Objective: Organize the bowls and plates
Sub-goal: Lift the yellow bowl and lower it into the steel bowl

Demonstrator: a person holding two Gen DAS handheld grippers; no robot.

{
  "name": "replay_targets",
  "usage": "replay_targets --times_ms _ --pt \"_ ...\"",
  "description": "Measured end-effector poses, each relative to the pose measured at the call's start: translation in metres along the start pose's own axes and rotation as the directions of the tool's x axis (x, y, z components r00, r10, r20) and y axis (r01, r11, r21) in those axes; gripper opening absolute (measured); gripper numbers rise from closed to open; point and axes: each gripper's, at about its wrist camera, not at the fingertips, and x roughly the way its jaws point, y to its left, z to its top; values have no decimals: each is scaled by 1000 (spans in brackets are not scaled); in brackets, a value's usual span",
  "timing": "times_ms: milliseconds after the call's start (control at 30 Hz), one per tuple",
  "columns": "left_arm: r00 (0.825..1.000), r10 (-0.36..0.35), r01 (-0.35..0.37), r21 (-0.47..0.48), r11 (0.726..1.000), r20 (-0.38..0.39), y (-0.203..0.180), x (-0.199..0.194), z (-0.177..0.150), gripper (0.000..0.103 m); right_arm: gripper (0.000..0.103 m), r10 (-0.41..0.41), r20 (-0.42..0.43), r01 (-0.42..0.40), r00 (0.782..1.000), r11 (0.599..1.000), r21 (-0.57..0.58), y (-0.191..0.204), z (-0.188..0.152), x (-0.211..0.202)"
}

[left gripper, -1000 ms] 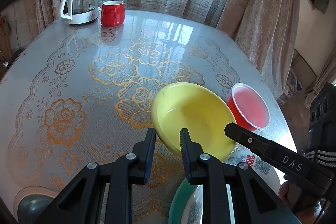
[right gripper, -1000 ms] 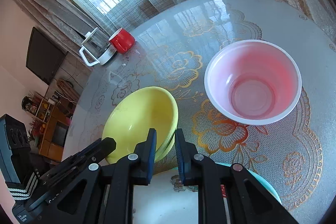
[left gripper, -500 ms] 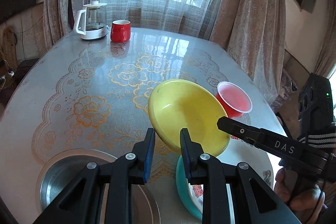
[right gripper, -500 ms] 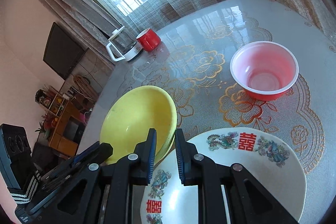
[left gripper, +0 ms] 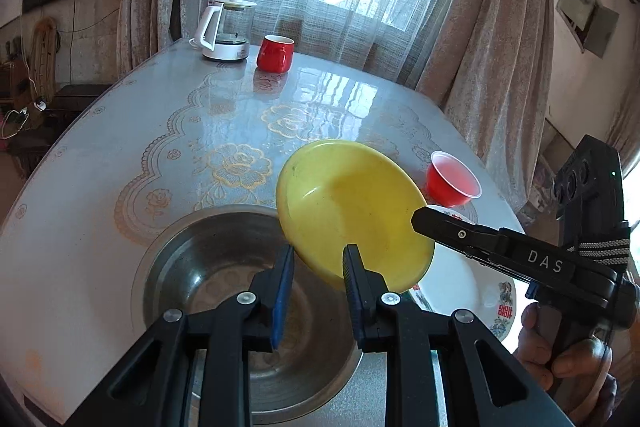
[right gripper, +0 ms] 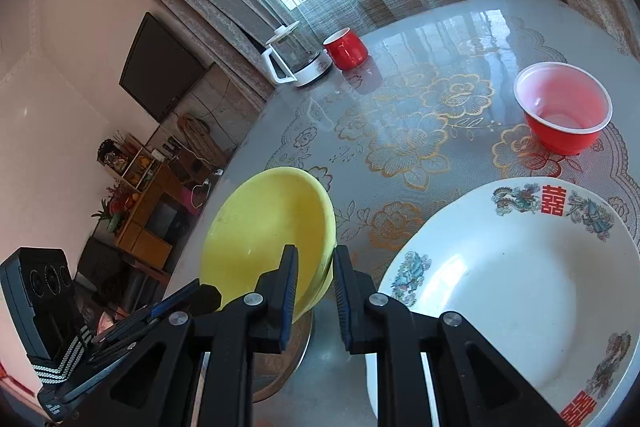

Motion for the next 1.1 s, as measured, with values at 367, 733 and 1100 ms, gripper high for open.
replay_targets --times_ms 367,733,1100 --pt "999 35 -37 -72 997 -18 43 -18 -31 24 18 26 -100 -34 995 996 -77 33 -25 30" --pt "995 66 -74 -121 990 -70 68 -7 -50 24 18 -31 -193 7 981 992 -124 44 -45 62" --pt "995 54 -64 -116 991 -85 71 -1 -50 29 20 -115 -201 77 973 980 -184 49 -52 70"
